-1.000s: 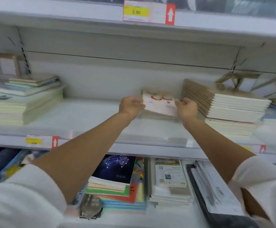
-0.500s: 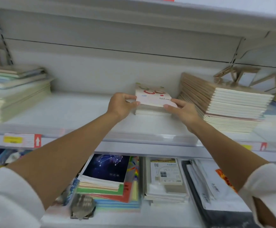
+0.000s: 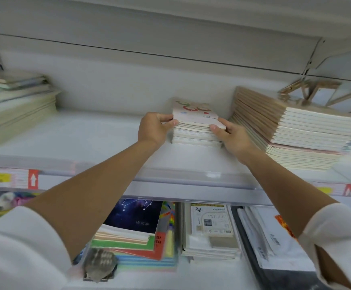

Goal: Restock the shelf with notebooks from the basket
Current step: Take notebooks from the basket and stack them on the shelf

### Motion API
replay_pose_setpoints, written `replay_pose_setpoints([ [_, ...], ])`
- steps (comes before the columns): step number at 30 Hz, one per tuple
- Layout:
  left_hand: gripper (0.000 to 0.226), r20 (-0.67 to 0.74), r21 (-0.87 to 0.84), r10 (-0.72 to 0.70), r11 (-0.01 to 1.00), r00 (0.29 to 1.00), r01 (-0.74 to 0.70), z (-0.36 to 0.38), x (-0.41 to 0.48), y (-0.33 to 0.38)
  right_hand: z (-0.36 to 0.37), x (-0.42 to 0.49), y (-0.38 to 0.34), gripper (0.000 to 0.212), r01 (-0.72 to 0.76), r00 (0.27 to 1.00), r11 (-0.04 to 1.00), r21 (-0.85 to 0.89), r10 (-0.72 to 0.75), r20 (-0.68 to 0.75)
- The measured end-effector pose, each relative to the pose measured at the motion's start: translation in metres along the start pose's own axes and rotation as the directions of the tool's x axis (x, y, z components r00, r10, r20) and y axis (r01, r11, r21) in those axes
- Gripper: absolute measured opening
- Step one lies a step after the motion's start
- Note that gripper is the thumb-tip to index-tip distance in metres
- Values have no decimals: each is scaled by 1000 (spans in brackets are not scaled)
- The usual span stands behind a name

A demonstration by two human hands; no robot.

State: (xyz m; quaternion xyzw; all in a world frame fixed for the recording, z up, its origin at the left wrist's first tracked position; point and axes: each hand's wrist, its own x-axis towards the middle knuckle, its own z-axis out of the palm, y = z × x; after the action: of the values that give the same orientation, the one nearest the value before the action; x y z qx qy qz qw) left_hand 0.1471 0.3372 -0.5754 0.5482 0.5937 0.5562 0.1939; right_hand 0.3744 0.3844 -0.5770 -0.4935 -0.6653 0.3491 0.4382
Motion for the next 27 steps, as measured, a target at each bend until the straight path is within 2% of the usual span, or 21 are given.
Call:
replay_pose_setpoints([
  [5,31,-8,75,5,997,1000,-5,1,-1,4,3,0,-1,62,6,1000,1000,13,-6,-8],
  [7,29,2,161,13,987,1000,-13,-1,-5,7,4,-1,-3,62,3,1000,1000,-11,-4,-25],
  [9,26,71,248,36,967,997,-53,-5,-10,12,4,-3,-7,63,-14,999,999,-43,12,-37],
  [13,30,248,261,49,958,968,-115,-16,-31,20,7,-15,-23,69,-43,996,992,-122,33,-81],
  [16,30,149,308,86,943,985,-129,-32,-47,22,18,-34,-39,65,43,977,912,-407,-124,-174],
  [18,25,33,302,101,947,994,-106,-46,-57,27,34,-53,-53,53,141,943,866,-479,-265,-200],
  [20,23,-59,314,136,943,989,-111,-64,-70,33,54,-74,-71,39,251,921,871,-422,-349,-172],
  [23,21,-114,286,150,952,982,-112,-97,-94,36,87,-104,-99,18,334,919,901,-275,-377,-118],
  [27,17,-170,284,83,958,982,-32,-154,-133,21,133,-144,-125,8,388,915,896,-217,-402,-22],
])
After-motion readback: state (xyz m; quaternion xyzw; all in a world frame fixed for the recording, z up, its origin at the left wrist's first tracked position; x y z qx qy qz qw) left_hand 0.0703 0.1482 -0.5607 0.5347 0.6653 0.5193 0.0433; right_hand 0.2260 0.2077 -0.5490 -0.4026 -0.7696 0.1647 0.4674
